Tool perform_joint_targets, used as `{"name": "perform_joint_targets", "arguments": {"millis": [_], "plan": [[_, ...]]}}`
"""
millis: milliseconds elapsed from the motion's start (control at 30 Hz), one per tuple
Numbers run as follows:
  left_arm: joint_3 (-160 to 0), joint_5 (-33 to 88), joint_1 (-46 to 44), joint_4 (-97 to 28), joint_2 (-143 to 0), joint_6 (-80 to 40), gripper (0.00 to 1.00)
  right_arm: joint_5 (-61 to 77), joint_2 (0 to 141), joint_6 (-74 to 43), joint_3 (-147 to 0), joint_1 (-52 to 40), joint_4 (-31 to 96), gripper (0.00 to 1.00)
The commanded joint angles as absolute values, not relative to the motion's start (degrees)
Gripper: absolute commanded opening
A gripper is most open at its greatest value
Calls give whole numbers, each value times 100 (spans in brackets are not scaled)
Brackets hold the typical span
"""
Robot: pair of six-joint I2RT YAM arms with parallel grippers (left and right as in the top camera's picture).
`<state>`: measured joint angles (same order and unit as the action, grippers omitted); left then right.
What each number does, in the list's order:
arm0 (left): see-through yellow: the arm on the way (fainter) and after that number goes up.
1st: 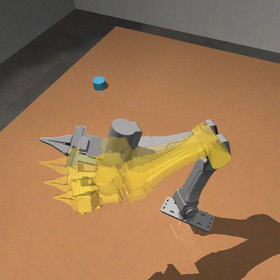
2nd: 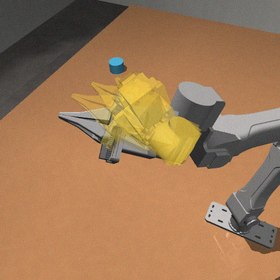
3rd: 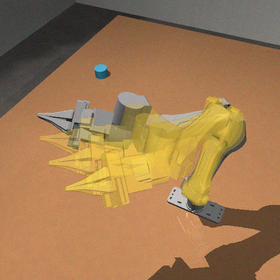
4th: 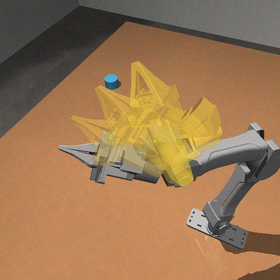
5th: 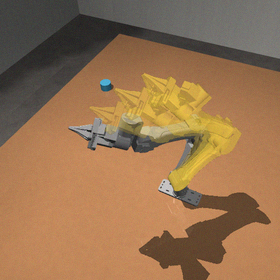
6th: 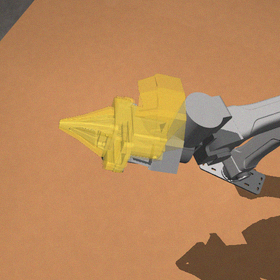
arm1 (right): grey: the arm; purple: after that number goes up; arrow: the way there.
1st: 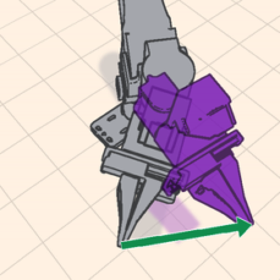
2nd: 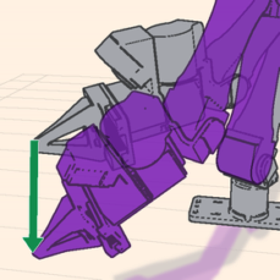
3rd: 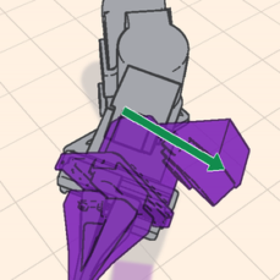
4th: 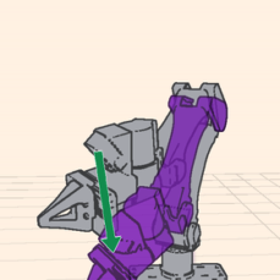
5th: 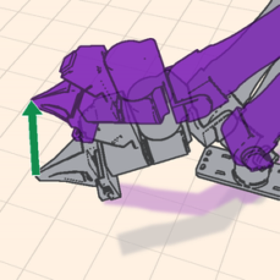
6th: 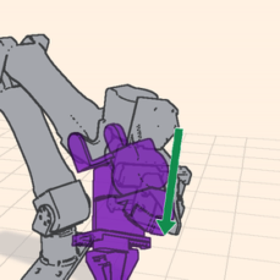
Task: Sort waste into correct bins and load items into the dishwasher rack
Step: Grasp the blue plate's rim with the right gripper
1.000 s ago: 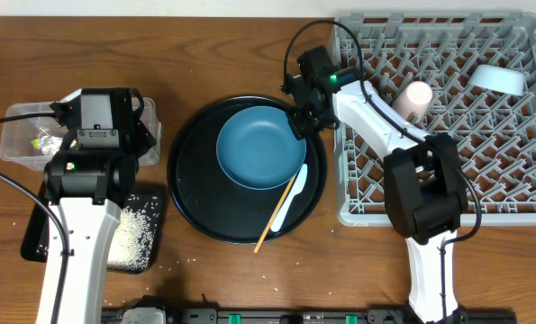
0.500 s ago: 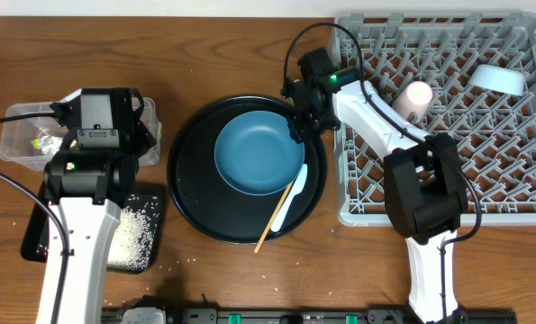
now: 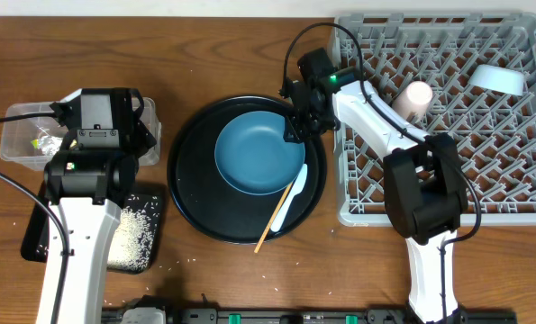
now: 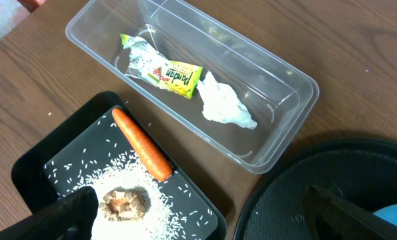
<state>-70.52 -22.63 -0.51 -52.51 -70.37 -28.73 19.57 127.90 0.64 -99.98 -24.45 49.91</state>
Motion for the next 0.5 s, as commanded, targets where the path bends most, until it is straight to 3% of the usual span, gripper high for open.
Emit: {"name": "perform_joint_targets", "arguments": {"millis": [0, 100, 333, 467], "plan": [[-7057, -2296, -27, -5269, -7041, -2967, 98, 2036, 12827, 67, -9845, -2558, 4945, 26], [-7057, -2298, -27, -5269, -7041, -2967, 98, 2036, 12827, 67, -9773, -2569, 4882, 24], [-7057, -2298, -30, -5269, -7041, -2967, 98, 2036, 12827, 67, -9773, -2569, 4880, 8], [-7057, -2298, -30, -5269, -7041, -2967, 98, 2038, 12827, 67, -9773, -2569, 4882, 8]]}}
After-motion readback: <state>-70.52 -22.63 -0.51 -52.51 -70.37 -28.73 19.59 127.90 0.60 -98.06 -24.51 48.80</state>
